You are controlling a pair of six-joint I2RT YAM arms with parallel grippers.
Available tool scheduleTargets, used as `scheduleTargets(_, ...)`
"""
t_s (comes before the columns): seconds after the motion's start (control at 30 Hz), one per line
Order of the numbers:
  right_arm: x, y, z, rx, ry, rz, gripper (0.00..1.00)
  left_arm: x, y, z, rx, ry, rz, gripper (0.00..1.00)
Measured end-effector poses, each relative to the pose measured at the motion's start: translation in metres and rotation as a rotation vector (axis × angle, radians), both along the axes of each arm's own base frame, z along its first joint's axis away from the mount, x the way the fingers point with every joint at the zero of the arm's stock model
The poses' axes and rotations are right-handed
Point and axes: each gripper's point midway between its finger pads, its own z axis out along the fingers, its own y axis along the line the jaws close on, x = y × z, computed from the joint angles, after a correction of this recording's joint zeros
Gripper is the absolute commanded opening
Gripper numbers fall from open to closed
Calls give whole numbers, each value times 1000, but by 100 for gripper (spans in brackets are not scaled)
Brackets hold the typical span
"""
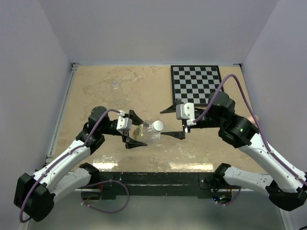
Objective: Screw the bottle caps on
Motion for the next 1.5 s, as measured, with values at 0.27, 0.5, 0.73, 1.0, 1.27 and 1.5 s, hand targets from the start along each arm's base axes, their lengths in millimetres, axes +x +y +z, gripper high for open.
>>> scheduleTargets(0.27, -6, 7, -12, -30, 16, 70, 62, -4, 0, 0, -2, -7, -24, 0)
scheduleTargets(0.5, -8, 10, -15, -36, 21, 106, 55, -5, 0, 3, -7, -13, -36, 0)
scheduleTargets(0.73, -11, 13, -17, -38, 23, 133, 33, -6, 0, 5, -11, -21, -46, 0)
scheduleTargets(1.0, -10, 14, -18, -39, 23, 136, 0, -5, 0, 7, -13, -31, -30, 0)
scheduleTargets(1.27, -4, 16, -11, -16, 22, 105, 0, 3, 3, 17, -22, -84, 85, 0)
scheduleTargets(1.5, 8, 17, -7, 8, 87, 16, 0, 13, -7, 15, 6, -119, 224, 0)
